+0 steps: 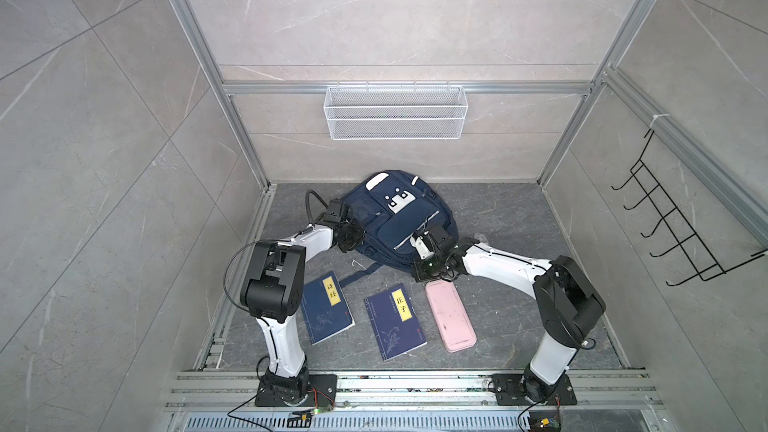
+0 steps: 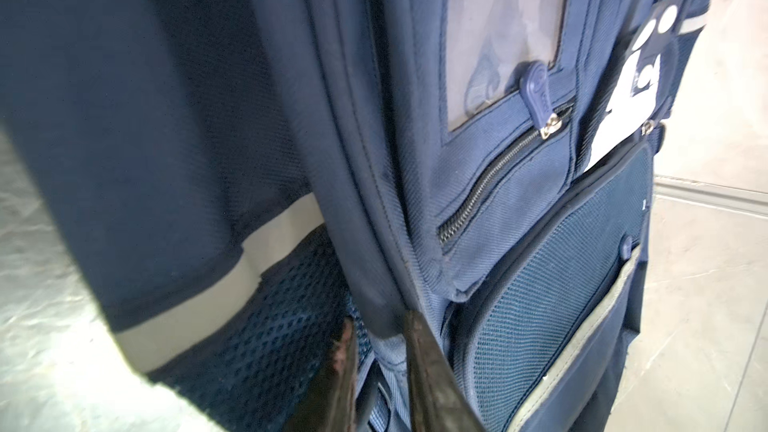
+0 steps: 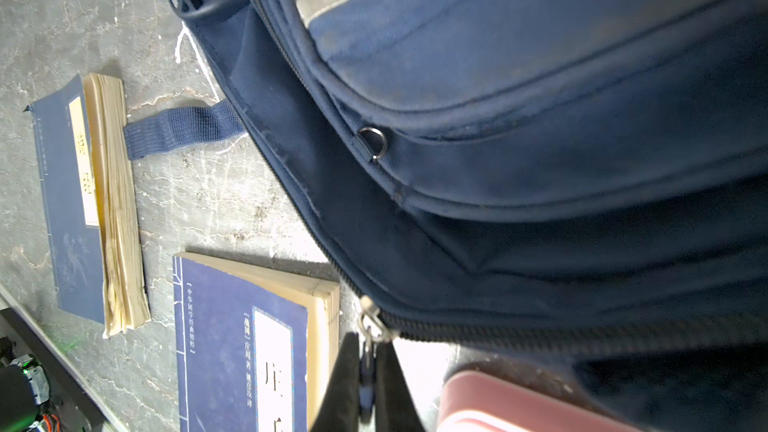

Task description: Pack the student bag

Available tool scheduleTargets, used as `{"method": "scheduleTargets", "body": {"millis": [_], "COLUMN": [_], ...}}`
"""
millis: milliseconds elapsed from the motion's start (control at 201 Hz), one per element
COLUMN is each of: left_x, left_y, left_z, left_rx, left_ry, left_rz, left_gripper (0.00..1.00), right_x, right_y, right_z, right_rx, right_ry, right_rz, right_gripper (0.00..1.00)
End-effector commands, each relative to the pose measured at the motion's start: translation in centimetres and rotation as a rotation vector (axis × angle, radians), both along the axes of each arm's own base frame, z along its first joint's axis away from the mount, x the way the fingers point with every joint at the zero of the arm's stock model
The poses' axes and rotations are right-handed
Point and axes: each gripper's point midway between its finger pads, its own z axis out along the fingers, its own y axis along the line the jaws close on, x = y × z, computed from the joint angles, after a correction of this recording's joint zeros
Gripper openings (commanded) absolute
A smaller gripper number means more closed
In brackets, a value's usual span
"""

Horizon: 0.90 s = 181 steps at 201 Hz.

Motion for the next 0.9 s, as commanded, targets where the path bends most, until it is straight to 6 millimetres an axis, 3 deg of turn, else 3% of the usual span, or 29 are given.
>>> {"method": "scheduleTargets", "body": {"millis": [0,199,896], "left_x": [0.7,1.0,0.4], "left_y": [-0.5,-0.9,-0.9], "left_z": [1.4,1.0,3.5], "left_rx": [-0.043,-0.06,-0.157], "left_ry": [-0.064,-0.057,-0.187], "left_rz": [0.001,-0.005,0.023], "left_gripper": [0.27,0.31,0.37], "right_x": [-0.6,-0.7,-0.8], "right_y": [0.8,1.0,0.9], "right_z": [0.1,0.0,-0.5], "right_rx": [0.001,0.0,-0.008], "right_ry": [0.025,0.024,0.029], "right_rz": [0.034,0.042,0.047], "right_gripper": [0.0,0.0,0.0]}}
